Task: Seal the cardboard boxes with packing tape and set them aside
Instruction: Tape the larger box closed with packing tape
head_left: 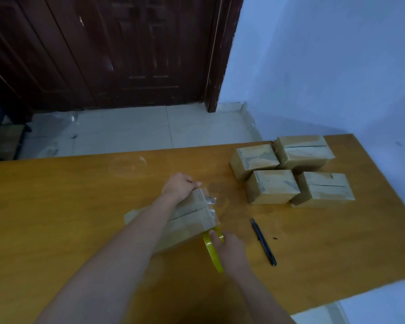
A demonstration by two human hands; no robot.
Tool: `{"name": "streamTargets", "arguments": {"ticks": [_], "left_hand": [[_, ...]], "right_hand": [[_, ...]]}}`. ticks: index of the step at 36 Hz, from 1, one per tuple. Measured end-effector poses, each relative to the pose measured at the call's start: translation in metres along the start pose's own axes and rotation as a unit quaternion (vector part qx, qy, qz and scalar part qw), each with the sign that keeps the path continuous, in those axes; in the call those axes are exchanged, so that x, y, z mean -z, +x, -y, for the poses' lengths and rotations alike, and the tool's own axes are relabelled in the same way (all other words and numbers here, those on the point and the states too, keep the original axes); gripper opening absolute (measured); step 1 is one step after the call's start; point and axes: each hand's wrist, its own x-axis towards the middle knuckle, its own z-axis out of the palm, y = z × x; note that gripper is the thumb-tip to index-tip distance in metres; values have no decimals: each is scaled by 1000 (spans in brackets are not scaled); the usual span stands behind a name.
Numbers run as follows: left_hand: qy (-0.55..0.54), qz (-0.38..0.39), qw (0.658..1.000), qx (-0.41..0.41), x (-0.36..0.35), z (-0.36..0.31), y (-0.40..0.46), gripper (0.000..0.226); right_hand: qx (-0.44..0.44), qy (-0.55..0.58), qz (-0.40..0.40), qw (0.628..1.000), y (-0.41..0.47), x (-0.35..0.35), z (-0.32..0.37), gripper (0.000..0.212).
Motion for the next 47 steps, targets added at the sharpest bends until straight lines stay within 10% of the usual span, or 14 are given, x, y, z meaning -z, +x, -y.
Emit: {"name": "streamTargets", "arguments": {"ticks": [12,18,23,30,38,47], "left_hand": [[64,9,991,117,-7,-4,11,27],[80,-286,940,-171,-1,-9,0,27],[194,-341,865,-311,-19,4,-42,32],[315,-235,866,-308,-63,67,-91,51],[370,-118,890,-239,-54,63,-95,87],[390,-126,886,-219,-60,61,-95,112]], "right_hand": [[21,88,-10,996,6,-7,-10,36],[11,209,-1,978,-2,-35,1,36],[-6,344,25,939,-6,-47,0,20],[56,336,67,938,-9,-49,-30,7],[73,160,-58,983,-9,-61,-33,42],[3,188,-26,982,-17,-78,-45,57]]}}
